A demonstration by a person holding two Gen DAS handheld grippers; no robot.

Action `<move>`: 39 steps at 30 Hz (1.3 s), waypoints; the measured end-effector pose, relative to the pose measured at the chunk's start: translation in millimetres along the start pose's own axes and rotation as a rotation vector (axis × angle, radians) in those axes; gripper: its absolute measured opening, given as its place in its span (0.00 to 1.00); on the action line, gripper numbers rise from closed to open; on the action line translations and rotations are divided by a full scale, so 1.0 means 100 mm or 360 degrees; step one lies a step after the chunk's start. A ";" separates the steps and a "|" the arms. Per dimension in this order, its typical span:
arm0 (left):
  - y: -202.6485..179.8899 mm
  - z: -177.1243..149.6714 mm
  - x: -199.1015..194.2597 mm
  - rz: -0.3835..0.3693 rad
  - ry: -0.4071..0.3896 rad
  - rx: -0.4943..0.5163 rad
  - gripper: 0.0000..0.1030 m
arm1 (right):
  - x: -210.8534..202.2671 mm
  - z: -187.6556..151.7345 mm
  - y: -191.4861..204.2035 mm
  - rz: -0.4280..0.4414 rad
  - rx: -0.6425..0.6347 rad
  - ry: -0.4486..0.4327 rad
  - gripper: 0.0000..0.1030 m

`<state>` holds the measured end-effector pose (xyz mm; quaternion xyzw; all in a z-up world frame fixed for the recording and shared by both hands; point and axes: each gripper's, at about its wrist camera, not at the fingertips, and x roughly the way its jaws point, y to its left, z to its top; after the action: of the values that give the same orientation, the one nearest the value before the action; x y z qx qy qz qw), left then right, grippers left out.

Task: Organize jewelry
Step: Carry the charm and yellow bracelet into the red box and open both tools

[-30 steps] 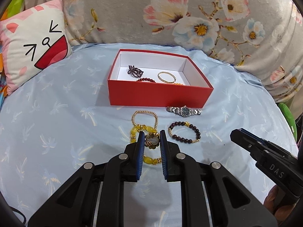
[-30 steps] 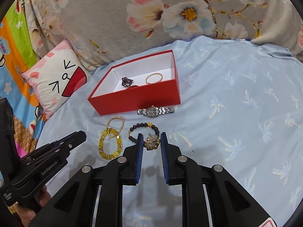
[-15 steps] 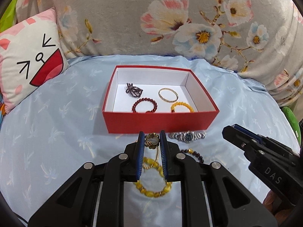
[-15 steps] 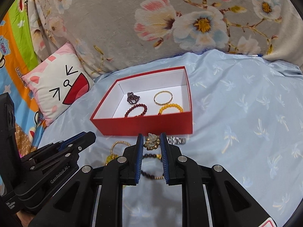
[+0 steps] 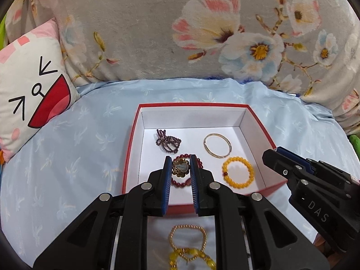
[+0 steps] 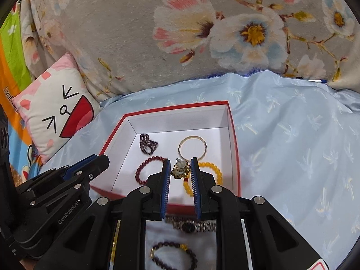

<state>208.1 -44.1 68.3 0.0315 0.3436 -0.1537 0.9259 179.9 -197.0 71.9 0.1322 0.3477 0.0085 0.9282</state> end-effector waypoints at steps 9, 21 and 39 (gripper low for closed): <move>0.03 0.14 0.32 0.0019 0.0021 0.0012 0.15 | 0.33 0.12 0.10 -0.0043 -0.0100 0.0016 0.17; 0.08 0.11 0.56 0.0035 0.0084 0.0000 0.15 | 0.57 0.08 0.11 -0.0080 -0.0119 0.0066 0.17; 0.04 0.02 0.44 0.0054 0.0092 0.0003 0.29 | 0.34 0.01 0.01 -0.0064 -0.0013 0.0039 0.38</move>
<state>242.3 -52.6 41.6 0.0427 0.3693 -0.1375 0.9181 206.4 -193.0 50.8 0.1213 0.3617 -0.0072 0.9244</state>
